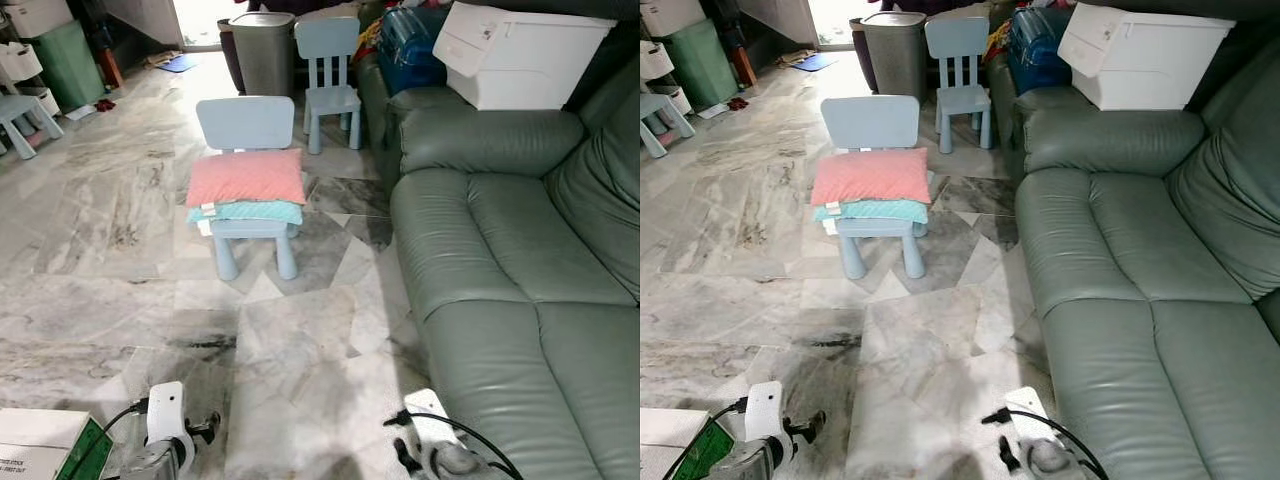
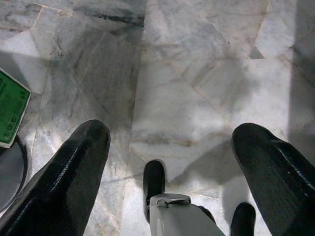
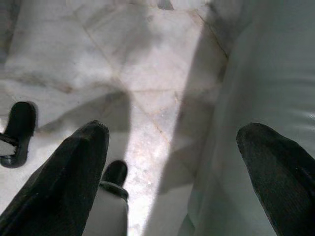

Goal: Move the pillow to the sofa

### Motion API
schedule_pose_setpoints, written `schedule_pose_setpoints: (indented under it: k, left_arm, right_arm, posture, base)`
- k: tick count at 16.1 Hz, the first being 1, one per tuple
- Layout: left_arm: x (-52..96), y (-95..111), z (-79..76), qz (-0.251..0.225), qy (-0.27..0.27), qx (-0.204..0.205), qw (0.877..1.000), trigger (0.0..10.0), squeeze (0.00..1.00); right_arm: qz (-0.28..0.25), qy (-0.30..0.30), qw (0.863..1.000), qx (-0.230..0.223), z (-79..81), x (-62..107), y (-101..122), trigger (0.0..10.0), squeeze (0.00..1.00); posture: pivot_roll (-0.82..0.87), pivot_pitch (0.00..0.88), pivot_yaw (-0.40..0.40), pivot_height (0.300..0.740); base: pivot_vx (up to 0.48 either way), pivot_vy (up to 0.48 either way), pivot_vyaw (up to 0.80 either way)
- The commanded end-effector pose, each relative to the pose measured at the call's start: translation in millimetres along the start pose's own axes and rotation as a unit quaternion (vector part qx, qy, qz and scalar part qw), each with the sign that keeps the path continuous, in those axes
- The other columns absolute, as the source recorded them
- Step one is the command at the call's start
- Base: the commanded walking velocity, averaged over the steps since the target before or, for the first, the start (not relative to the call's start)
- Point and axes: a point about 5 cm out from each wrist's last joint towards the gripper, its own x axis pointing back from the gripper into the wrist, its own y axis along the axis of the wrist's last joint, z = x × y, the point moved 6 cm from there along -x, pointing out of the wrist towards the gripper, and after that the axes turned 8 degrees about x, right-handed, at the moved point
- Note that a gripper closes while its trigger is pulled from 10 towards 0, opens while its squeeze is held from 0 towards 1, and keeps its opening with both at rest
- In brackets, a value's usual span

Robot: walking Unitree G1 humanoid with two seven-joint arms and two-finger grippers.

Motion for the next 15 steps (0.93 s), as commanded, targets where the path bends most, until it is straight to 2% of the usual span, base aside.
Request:
schedule_pose_setpoints:
  k: [1,5,12,15]
  left_arm:
    - [-0.2,1.3,2.7,0.003,0.008,-0.006,1.000,10.0,0.00]
    - [0.5,-0.5,4.6,0.006,0.008,-0.007,1.000,10.0,0.00]
    - [0.2,1.1,3.2,0.004,0.004,-0.014,1.000,10.0,0.00]
    - [0.1,2.1,2.5,0.002,0.002,-0.023,1.000,10.0,0.00]
  right_arm:
    - [-0.004,0.001,1.000,0.005,4.1,-1.3,9.5,10.0,0.00]
    - [0.002,-0.002,1.000,0.003,-1.1,0.1,-1.0,10.0,0.00]
    - [0.001,0.000,1.000,0.017,-1.4,0.0,0.1,10.0,0.00]
    - [0.001,0.001,1.000,0.017,-0.4,0.0,-0.3,10.0,0.00]
  posture:
    - [-0.10,0.000,0.018,0.740]
    - [-0.10,0.000,0.022,0.740]
    - [-0.10,0.000,0.022,0.740]
    - [-0.10,0.000,0.023,0.740]
  base:
    - [0.000,0.281,0.00]
    - [0.000,0.409,0.00]
    - [0.000,0.436,0.00]
    - [0.000,0.105,0.00]
